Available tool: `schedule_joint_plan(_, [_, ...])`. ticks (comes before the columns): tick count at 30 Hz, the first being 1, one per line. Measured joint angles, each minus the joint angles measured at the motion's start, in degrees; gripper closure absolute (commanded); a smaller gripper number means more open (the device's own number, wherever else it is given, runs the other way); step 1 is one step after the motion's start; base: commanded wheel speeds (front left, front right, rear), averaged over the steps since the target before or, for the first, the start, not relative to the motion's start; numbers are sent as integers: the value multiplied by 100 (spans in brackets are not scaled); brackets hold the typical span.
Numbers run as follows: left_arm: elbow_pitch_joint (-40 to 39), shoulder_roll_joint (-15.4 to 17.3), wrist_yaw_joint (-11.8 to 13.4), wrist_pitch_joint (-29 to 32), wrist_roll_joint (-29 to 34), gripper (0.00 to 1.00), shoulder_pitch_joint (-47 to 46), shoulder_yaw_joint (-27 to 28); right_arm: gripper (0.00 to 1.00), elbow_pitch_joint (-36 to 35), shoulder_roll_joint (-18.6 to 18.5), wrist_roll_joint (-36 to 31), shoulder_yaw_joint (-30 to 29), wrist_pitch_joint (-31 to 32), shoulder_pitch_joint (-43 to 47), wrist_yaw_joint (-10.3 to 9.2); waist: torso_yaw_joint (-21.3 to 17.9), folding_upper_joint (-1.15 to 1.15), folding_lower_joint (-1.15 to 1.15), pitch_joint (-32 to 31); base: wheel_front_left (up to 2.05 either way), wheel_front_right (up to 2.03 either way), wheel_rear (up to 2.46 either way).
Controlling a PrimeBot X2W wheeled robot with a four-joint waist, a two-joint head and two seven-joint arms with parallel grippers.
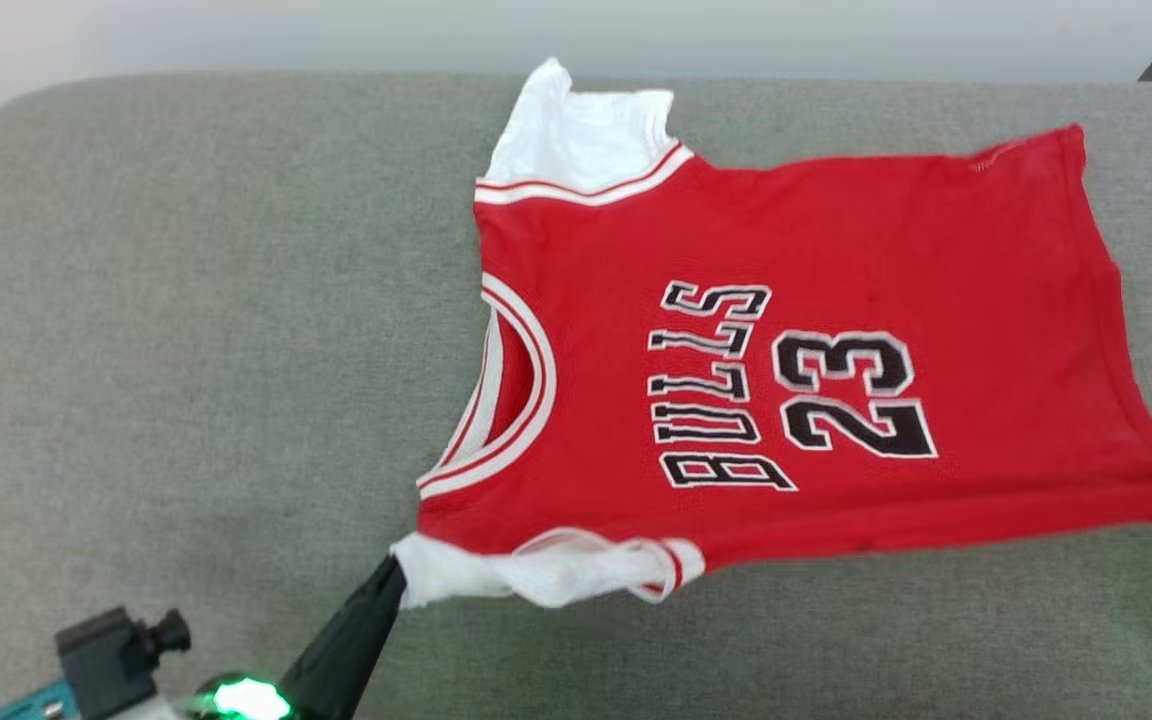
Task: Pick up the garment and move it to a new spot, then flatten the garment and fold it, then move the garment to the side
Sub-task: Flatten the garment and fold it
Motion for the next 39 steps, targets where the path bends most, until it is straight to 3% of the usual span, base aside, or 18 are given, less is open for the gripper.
schedule_joint_plan(2, [-90,30,0,1,68,100,115,65,100,-456,342,-275,-508,359,364,-1,-3,0,0,-2,0,0,0])
schedule_joint_plan(3, [-90,30,0,1,68,100,115,65,100,-456,342,-275,-508,359,364,-1,-3,0,0,-2,0,0,0])
schedule_joint_plan(6, [-108,44,0,18,119,100,48,81,100,-1105,943,-557,-980,890,539,-3,5,0,0,29,0,0,0])
schedule_joint_plan(11, [201,-147,0,341,70,100,-850,-110,100,-1602,1530,-868,-1063,1636,37,-4,13,0,0,129,0,0,0])
schedule_joint_plan(13, [336,-166,1,417,80,100,-1028,-145,100,-1589,1562,-884,-1025,1713,-119,-4,13,0,0,152,0,0,0])
schedule_joint_plan(24, [1689,-681,1,561,-189,100,-2640,-609,100,-361,1731,-981,-927,1697,-1335,-4,-6,0,0,422,0,0,0])
schedule_joint_plan(39, [3953,-1207,0,99,335,100,-3778,-1250,100,1276,1734,-1100,-294,865,-2233,-3,-108,0,0,1025,0,0,0])
